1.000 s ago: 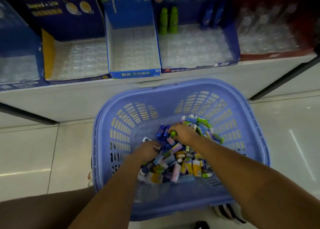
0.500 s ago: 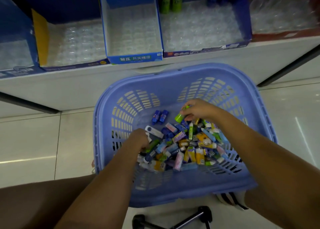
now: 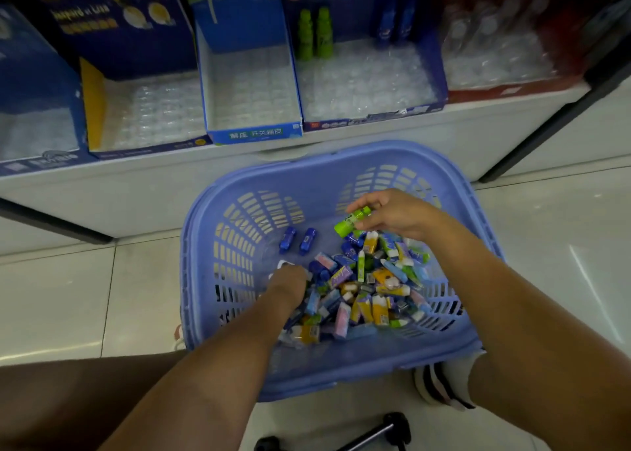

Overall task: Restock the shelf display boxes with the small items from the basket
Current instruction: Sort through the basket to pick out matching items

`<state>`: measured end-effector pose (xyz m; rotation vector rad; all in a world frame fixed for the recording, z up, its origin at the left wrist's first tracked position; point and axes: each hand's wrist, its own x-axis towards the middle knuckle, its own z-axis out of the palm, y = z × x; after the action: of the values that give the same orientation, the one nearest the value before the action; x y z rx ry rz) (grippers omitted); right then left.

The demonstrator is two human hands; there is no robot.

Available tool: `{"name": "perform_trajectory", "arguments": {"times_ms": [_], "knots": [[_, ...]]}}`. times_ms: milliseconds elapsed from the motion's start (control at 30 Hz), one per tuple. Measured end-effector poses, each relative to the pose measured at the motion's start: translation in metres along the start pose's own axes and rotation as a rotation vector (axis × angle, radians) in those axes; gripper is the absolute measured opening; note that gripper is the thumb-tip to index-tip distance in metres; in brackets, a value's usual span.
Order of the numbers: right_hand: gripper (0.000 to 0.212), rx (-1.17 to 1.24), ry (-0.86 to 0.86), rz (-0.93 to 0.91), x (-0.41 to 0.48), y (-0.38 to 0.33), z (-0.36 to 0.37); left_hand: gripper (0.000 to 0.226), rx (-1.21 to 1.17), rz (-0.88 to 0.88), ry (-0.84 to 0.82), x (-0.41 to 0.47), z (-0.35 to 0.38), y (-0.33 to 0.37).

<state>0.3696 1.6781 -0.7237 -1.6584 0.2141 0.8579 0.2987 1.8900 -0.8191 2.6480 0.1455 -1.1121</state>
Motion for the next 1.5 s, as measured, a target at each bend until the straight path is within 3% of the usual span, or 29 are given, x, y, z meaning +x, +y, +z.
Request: {"name": "perform_trajectory", "arguments": {"times_ms": [200, 267, 333, 433, 500, 600, 733, 867, 967, 1067, 1167, 1267, 1500], "knots": [[0.031, 0.024, -0.044, -0.143, -0.025, -0.016, -0.024, 0.026, -0.067, -0.013, -0.059, -0.004, -0.01, -0.004], [0.033, 0.039, -0.028, -0.204, -0.032, -0.023, -0.03, 0.016, -0.206, 0.002, -0.022, -0.007, -0.02, -0.001], [0.036, 0.052, -0.013, -0.262, -0.038, -0.032, -0.035, 0.026, -0.516, 0.002, -0.103, -0.009, -0.035, 0.005], [0.035, -0.001, -0.038, -0.308, -0.05, -0.049, -0.042, 0.015, -1.231, 0.054, -0.361, -0.028, -0.071, 0.029], [0.035, -0.069, -0.048, -0.338, -0.06, -0.063, -0.045, 0.016, -1.409, 0.194, -0.423, -0.043, -0.1, 0.049], [0.036, -0.161, -0.051, -0.391, -0.074, -0.085, -0.045, 0.035, -1.311, 0.44, -0.349, -0.066, -0.139, 0.075], [0.034, -0.124, -0.045, -0.489, -0.084, -0.108, -0.041, 0.03, -1.222, 0.582, -0.146, -0.084, -0.167, 0.089], [0.026, 0.098, 0.108, -0.589, -0.072, -0.125, -0.033, 0.025, -1.329, 0.651, 0.021, -0.083, -0.183, 0.099], [0.02, 0.134, 0.352, -0.66, -0.045, -0.145, -0.039, 0.03, -1.245, 0.575, 0.232, -0.072, -0.192, 0.106], [0.026, -0.095, 0.641, -0.717, -0.014, -0.175, -0.053, 0.024, -1.232, 0.501, 0.275, -0.063, -0.197, 0.111], [0.013, -0.527, 0.798, -0.754, 0.015, -0.204, -0.058, 0.022, -1.165, 0.466, 0.308, -0.058, -0.198, 0.116], [0.011, -0.804, 0.753, -0.71, 0.036, -0.218, -0.061, 0.031, -1.037, 0.478, 0.359, -0.054, -0.196, 0.113], [0.024, -1.005, 0.597, -0.613, 0.048, -0.223, -0.067, 0.034, -0.956, 0.509, 0.435, -0.046, -0.195, 0.107]]}}
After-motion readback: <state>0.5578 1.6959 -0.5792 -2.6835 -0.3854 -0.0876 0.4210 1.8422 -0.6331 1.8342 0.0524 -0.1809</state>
